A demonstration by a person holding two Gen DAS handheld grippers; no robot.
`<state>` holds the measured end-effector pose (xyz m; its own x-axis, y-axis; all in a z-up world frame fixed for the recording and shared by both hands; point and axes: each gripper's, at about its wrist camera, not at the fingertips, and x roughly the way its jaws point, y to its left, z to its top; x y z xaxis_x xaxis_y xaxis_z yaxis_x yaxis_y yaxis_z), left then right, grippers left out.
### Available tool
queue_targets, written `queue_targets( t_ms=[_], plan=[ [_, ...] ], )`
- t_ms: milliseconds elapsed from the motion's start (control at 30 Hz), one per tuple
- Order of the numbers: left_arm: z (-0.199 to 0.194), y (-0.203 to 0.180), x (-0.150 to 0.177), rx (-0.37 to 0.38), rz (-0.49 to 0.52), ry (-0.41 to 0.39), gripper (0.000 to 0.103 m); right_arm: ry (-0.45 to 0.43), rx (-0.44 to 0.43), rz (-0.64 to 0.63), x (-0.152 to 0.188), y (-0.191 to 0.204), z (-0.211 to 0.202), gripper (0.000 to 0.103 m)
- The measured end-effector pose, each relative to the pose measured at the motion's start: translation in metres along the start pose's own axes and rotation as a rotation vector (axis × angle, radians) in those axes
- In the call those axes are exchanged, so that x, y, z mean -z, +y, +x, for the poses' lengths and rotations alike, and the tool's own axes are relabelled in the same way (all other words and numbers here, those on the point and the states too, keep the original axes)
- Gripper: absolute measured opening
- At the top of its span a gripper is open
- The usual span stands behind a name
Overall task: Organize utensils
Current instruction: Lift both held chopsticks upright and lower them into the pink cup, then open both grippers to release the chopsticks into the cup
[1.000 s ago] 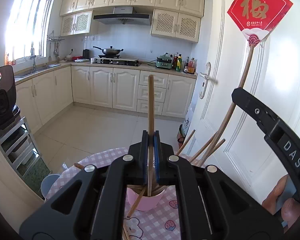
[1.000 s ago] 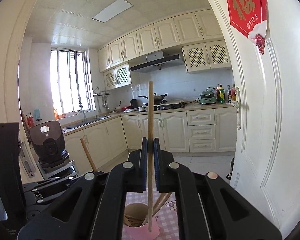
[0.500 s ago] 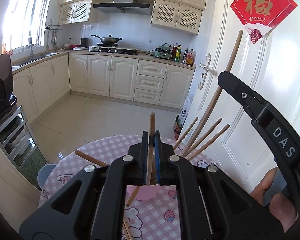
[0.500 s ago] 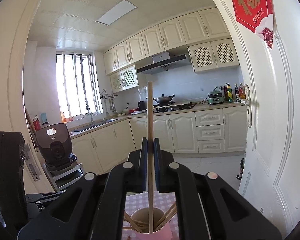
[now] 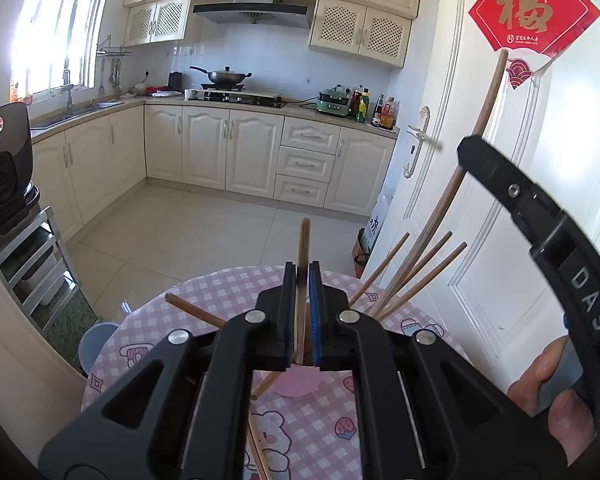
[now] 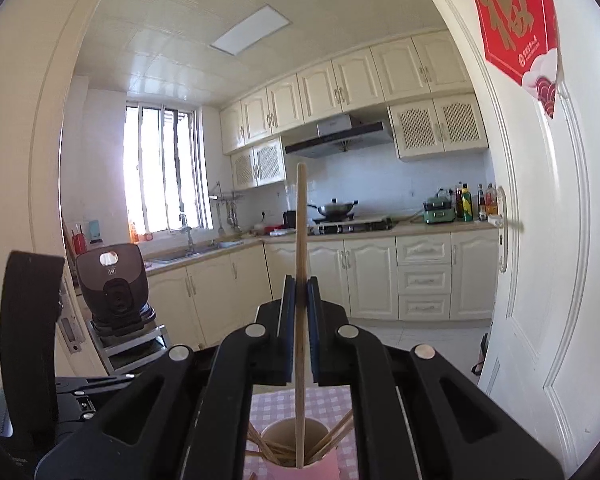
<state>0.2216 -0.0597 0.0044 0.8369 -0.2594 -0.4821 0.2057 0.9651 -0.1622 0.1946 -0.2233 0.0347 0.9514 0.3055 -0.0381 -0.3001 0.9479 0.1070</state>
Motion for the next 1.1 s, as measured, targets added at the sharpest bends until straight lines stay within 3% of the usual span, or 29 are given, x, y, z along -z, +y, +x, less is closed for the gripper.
queue_targets(
  t_ms=[100, 167, 200, 233, 267, 567, 1100],
  plan=[
    [0.000, -0.001, 0.000, 0.000, 0.003, 0.009, 0.008, 0.006, -0.006, -0.002, -0.010, 0.001, 0.006, 0.005],
    [0.000, 0.000, 0.001, 0.001, 0.002, 0.012, 0.014, 0.013, -0.002, -0.023, -0.008, 0.005, 0.011, 0.005],
    [-0.001, 0.000, 0.000, 0.001, 0.004, 0.010, 0.026, 0.024, -0.005, -0.030, -0.005, 0.007, 0.014, 0.005],
    [-0.002, -0.001, 0.001, -0.006, 0.007, 0.000, 0.046, 0.040, -0.008, -0.032, 0.000, 0.008, 0.017, 0.005],
    [-0.005, -0.001, 0.001, -0.014, 0.008, -0.022, 0.054, 0.049, -0.007, -0.034, 0.004, 0.008, 0.018, 0.005],
    [-0.005, 0.002, 0.003, -0.050, 0.025, -0.029, 0.055, 0.128, -0.018, 0.020, 0.026, -0.002, 0.020, 0.005],
    [-0.017, 0.009, 0.007, -0.025, -0.001, -0.038, 0.059, 0.279, -0.058, 0.017, 0.056, 0.006, 0.026, 0.005]
  ],
)
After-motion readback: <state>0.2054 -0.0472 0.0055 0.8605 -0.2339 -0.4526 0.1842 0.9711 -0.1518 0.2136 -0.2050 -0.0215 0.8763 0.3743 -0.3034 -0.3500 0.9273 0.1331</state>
